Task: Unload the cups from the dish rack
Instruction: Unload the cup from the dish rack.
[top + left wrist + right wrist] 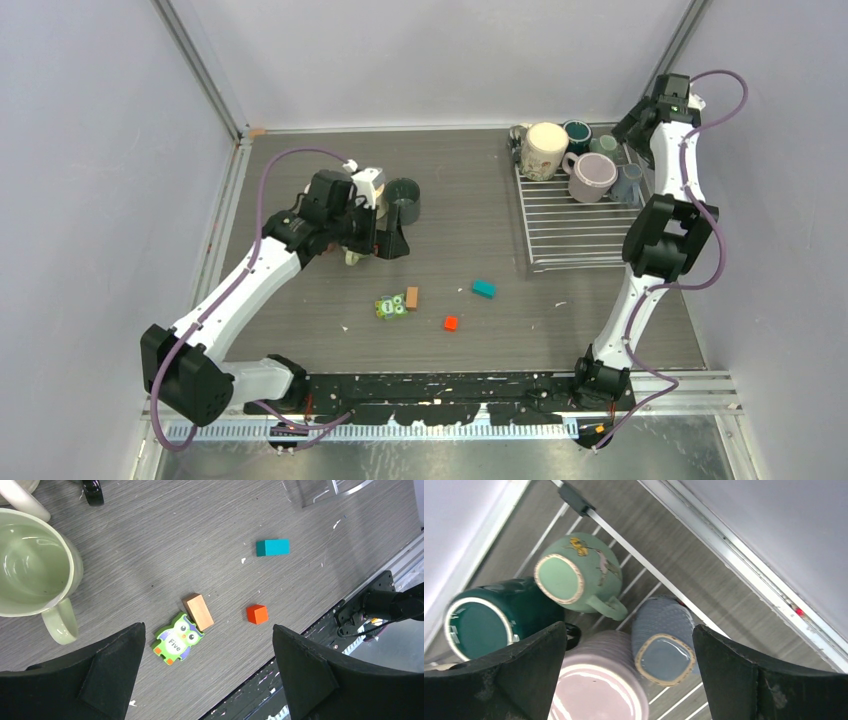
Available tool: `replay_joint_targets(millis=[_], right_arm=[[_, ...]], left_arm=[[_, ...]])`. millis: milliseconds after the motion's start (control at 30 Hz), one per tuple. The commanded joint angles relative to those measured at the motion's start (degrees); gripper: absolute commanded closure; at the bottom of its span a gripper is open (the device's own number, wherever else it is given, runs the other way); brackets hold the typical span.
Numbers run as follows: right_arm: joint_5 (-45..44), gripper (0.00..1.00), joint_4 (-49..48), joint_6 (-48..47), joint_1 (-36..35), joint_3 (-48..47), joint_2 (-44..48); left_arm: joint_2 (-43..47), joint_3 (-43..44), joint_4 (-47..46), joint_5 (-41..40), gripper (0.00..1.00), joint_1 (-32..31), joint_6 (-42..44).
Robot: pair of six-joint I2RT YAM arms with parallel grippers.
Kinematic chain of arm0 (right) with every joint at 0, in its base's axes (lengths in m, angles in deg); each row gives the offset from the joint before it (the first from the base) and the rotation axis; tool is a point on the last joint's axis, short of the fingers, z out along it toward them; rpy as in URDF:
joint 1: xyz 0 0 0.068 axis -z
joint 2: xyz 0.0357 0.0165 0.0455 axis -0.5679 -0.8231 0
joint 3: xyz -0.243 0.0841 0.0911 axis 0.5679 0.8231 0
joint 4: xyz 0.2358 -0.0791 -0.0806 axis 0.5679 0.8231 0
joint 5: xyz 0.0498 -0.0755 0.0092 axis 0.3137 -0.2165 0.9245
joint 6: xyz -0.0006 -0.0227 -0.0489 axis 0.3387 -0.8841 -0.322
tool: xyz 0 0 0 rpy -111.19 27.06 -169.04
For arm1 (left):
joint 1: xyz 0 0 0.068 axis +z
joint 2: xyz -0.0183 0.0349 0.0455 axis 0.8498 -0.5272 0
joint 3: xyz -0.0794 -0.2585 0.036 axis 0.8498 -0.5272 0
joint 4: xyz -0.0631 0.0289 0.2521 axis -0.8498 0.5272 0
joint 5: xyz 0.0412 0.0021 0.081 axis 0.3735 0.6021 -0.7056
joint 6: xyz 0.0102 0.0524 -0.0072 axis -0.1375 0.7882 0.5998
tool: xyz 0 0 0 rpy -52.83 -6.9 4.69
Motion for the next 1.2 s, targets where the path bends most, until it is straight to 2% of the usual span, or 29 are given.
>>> replay_joint_targets(millis=[0,333,633,900,1167], right_arm=[[-2.64,0.0,2.67,-3.0,0.78,0.7,3.79],[-1.92,0.08,4.5,-5.23,0.87,2.63,2.9],[-2.77,0.22,6.04,-4.03,0.79,2.95,1.79],[-3.42,0.26,6.98,-3.81,0.18,2.69,0.5],[-4.73,0.23,7.92,-3.77,-0.77,1.61,-1.9]], left_arm=[[1.98,-0.35,-2.38,1.23,0.0,-0.53,-0.3],[1.85,-0.31,-2.31,1.16,0.0,-0.53,-0.22],[1.67,-0.33,-2.12,1.24,0.0,-0.53,-0.08],[1.57,-0.31,-2.19,1.57,0.0,-0.49,-0.13],[1.44,-0.35,-2.17,1.86,0.0,-0.53,-0.13]])
